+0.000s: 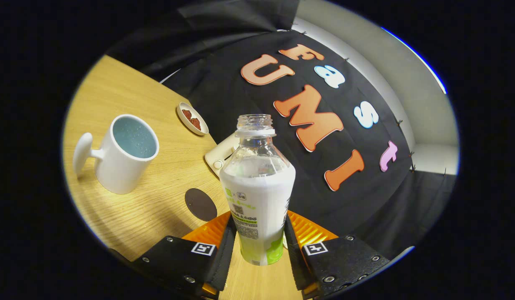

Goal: Take the bottle from table, then pour the juice into the cup, finally place the bottle on the coaster

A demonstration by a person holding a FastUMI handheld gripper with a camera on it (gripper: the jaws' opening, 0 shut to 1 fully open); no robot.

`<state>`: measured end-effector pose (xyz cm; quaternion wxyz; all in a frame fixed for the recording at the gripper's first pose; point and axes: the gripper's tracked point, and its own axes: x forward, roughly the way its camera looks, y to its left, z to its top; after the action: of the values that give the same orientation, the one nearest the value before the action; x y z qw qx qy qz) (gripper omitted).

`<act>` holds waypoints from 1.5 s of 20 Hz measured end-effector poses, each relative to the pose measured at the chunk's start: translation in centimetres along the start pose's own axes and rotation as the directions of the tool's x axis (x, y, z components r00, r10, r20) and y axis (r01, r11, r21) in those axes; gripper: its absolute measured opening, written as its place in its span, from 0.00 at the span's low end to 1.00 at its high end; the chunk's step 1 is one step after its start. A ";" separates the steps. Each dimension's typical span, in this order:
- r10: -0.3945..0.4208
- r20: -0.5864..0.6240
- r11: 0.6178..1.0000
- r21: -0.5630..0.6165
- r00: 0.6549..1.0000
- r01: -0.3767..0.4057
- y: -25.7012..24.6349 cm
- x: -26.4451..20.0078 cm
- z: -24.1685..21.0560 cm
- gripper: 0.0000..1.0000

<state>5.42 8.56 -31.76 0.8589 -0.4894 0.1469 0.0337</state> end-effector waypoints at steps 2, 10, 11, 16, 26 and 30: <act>-0.034 0.024 0.997 -0.072 0.999 0.035 0.2 0.3 0.5 0.62; -0.088 0.087 0.952 -0.285 0.992 0.110 0.0 0.5 1.5 0.62; -0.096 0.097 0.941 -0.315 0.991 0.122 -0.1 0.3 1.7 0.62; -0.101 0.140 0.906 -0.397 0.985 0.149 0.3 0.6 2.6 0.62; -0.104 0.215 0.829 -0.521 0.971 0.205 0.4 0.5 4.2 0.62; -0.112 0.223 0.805 -0.552 0.968 0.220 0.0 0.3 4.7 0.62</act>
<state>6.73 12.56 -29.63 0.6816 -0.7303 0.0083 0.0449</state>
